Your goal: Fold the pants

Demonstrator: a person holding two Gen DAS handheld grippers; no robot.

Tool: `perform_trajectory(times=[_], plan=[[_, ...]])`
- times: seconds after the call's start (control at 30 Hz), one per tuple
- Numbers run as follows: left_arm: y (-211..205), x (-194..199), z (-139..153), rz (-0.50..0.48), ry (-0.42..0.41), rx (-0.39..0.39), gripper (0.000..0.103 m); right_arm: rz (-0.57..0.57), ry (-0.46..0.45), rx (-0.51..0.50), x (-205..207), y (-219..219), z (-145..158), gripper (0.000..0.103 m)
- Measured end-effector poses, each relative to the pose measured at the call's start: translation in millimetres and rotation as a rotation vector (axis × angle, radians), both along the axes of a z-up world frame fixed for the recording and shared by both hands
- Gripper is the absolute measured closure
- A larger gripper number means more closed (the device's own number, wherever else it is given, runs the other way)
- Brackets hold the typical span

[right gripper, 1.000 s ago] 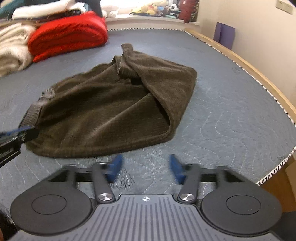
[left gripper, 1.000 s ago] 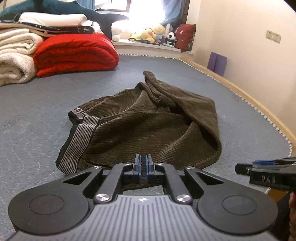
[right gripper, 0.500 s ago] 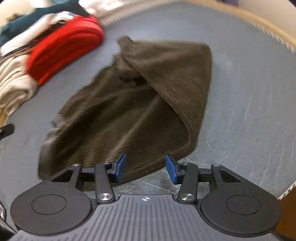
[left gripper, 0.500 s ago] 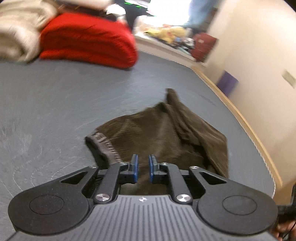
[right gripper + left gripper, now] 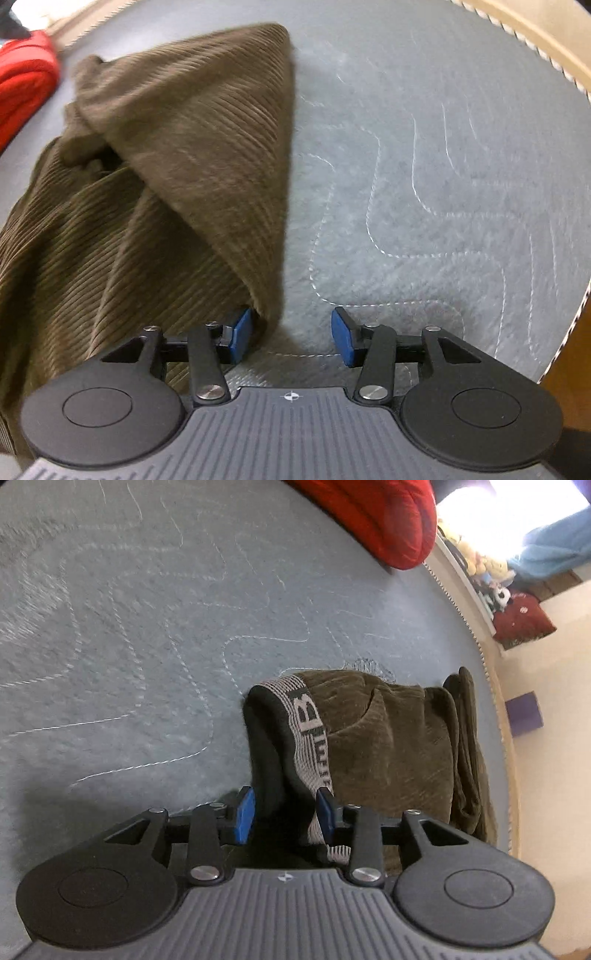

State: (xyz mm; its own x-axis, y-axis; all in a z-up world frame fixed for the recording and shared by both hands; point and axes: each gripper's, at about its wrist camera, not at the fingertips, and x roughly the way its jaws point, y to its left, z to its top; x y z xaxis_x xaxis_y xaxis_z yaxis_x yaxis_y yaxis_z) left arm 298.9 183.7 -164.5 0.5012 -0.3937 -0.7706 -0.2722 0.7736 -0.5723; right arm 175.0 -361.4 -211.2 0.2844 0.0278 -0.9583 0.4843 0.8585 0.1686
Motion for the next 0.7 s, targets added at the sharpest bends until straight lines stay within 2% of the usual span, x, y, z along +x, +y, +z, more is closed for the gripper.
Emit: perform_trajectory(times=[0.1, 0.2, 0.27, 0.3, 0.33, 0.37, 0.4, 0.43, 0.53, 0.6, 0.7], plan=[[-7, 9, -19, -0.022, -0.001, -0.039, 0.055, 0.009, 0.002, -0.005, 8, 0, -5, 0.053], [-26, 14, -19, -0.067, -0.059, 0.0, 0.046, 0.031, -0.002, -0.031, 13, 4, -6, 0.051], [-36, 15, -17, -0.096, -0.083, 0.03, 0.045, 0.053, -0.014, -0.057, 23, 9, -8, 0.051], [-40, 15, -17, -0.109, -0.087, 0.053, 0.051, 0.072, -0.026, -0.074, 24, 12, -8, 0.052], [-43, 15, -15, -0.116, -0.085, 0.094, 0.06, 0.085, -0.034, -0.086, 26, 15, -8, 0.056], [-45, 15, -15, -0.122, -0.08, 0.134, 0.076, 0.11, -0.051, -0.1, 26, 18, -8, 0.067], [-46, 14, -13, -0.133, -0.083, 0.143, 0.082, 0.132, -0.067, -0.1, 25, 21, -6, 0.075], [-45, 13, -8, -0.139, -0.095, 0.146, 0.085, 0.155, -0.085, -0.094, 25, 24, -5, 0.095], [-37, 7, 20, -0.123, -0.148, 0.208, 0.09, 0.202, -0.13, -0.142, 18, 32, 5, 0.096], [-22, -1, 39, -0.092, -0.177, 0.194, 0.091, 0.209, -0.17, -0.134, 9, 34, 15, 0.096], [-2, -17, 58, -0.1, -0.21, 0.243, 0.091, 0.248, -0.229, -0.124, -4, 40, 35, 0.096]])
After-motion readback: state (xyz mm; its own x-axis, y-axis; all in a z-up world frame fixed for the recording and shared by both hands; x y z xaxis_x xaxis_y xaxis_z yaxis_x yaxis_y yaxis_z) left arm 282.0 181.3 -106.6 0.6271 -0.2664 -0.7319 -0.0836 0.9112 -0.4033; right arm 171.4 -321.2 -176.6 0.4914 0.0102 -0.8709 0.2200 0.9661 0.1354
